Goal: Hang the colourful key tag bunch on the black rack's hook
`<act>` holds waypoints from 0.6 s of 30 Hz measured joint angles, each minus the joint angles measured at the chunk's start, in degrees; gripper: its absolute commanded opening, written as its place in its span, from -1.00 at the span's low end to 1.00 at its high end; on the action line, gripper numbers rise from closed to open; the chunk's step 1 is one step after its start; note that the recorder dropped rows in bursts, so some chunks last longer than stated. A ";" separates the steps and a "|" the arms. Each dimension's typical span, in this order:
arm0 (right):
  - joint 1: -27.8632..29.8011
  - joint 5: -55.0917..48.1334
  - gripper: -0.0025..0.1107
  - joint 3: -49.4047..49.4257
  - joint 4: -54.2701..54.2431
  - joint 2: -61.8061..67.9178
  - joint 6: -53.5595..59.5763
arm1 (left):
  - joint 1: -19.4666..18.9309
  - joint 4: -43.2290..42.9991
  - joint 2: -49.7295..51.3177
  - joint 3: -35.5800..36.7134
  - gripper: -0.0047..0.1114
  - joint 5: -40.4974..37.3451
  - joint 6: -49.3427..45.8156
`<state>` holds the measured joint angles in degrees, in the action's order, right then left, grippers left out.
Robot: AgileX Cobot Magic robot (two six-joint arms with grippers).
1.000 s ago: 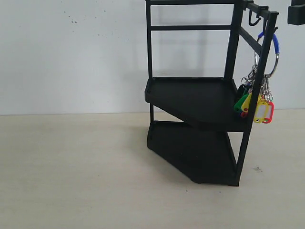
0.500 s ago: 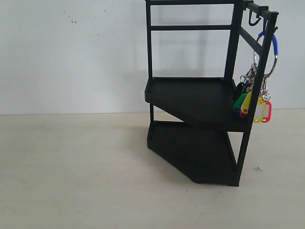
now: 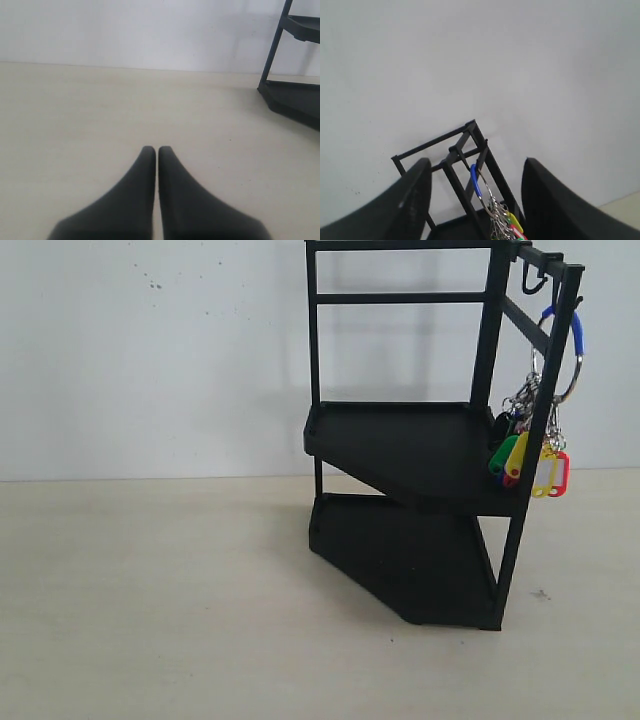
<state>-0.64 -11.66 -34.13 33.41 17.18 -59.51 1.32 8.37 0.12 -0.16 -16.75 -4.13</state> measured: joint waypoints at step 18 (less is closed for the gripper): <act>0.00 -13.22 -0.03 0.12 -1.53 -4.42 0.56 | 0.00 0.00 0.00 0.00 -0.84 0.00 0.00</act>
<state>-0.64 -24.87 -34.01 31.88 12.76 -58.95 1.32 8.37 0.12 -0.16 -16.75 -4.13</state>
